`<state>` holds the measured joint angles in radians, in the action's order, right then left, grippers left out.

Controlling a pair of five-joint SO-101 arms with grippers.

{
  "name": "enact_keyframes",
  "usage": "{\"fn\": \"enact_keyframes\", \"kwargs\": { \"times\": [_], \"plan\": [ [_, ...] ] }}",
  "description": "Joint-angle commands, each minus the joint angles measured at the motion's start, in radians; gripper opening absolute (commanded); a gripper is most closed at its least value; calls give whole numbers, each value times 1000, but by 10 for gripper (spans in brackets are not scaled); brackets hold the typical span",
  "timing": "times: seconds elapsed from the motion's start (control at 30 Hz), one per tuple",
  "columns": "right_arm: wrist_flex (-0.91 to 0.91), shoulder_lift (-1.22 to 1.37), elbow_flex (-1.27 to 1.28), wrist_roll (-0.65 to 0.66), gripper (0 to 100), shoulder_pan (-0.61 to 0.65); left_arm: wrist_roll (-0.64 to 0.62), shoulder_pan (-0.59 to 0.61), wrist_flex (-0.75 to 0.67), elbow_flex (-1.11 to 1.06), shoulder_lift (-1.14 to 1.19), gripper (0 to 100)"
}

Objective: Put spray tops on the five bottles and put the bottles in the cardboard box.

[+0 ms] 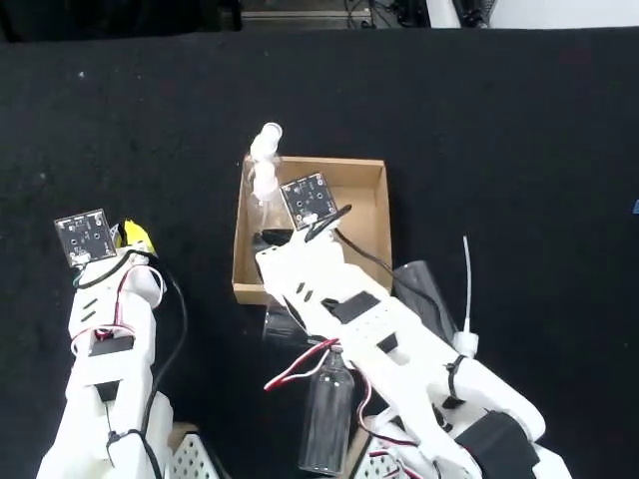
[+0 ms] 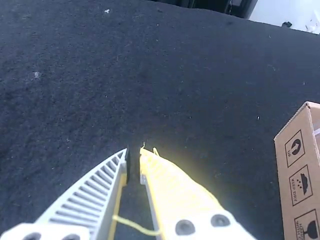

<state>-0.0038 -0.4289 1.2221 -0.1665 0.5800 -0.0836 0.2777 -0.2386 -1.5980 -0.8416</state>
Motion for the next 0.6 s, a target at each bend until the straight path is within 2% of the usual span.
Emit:
{"fn": "enact_keyframes", "kwargs": {
  "times": [0.0,0.4,0.57],
  "plan": [
    [-28,-8,-19,2,11,-17,-2,5,-23,36,-9,30],
    [-23,-8,-19,2,11,-23,-2,5,-23,36,-9,30],
    [152,-48,-73,2,11,-26,-2,5,-23,38,-9,30]
  ]
}}
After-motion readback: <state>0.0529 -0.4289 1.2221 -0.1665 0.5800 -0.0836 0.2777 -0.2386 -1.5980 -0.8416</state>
